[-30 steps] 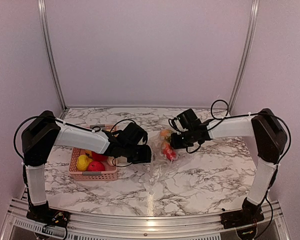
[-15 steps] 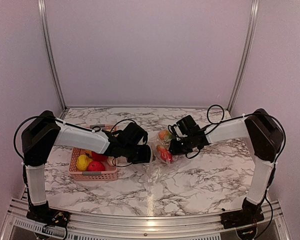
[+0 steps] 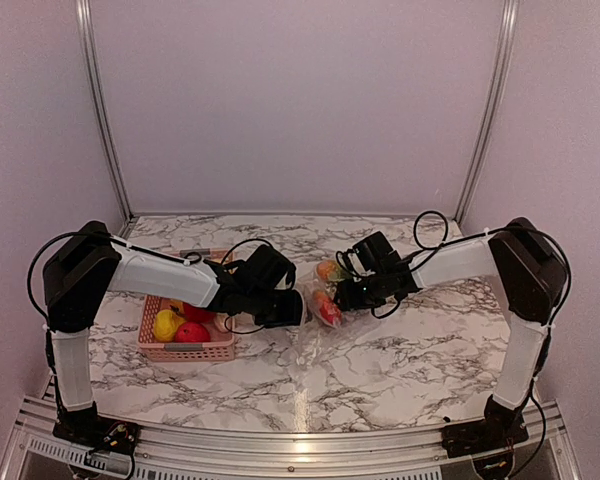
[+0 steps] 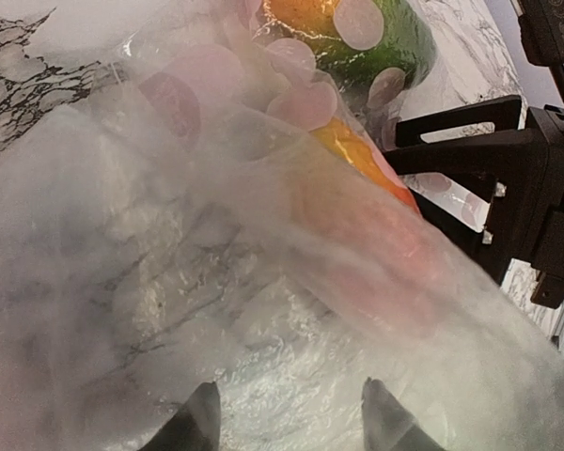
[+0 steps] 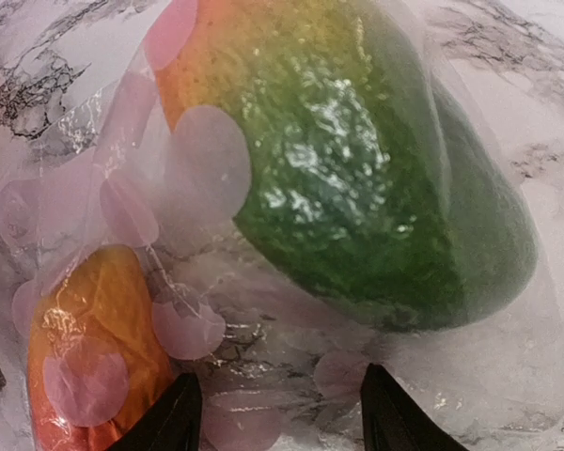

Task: Open the zip-top bag and remove the fake food
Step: Adjust the fake fruit in the zipper food storage bag, then pick up the fake fruit from the zipper food storage bag.

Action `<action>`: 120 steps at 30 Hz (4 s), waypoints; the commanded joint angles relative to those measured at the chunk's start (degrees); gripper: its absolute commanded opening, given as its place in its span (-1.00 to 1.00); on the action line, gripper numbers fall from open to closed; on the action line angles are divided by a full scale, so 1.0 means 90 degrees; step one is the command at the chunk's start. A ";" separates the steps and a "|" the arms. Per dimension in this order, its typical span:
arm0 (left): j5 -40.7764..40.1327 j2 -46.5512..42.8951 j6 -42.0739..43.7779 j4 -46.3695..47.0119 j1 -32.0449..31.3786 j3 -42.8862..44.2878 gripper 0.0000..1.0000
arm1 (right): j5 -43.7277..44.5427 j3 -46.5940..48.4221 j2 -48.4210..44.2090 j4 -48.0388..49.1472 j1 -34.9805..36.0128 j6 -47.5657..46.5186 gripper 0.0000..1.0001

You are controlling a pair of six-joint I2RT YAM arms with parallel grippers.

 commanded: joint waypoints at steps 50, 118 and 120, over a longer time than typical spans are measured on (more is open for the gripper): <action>0.0026 -0.0273 -0.0280 0.0482 -0.0047 -0.0071 0.08 | 0.0004 -0.0311 -0.0648 -0.0216 0.0510 0.0281 -0.88; -0.1029 0.0878 0.0853 -0.1028 -0.0333 0.1341 0.12 | -0.0059 -0.0044 -0.0222 -0.0009 0.0505 0.0141 -0.90; -0.1007 0.0755 0.0806 -0.0896 -0.0333 0.1147 0.11 | 0.0015 0.0059 -0.0392 -0.0181 0.0503 0.0130 -0.88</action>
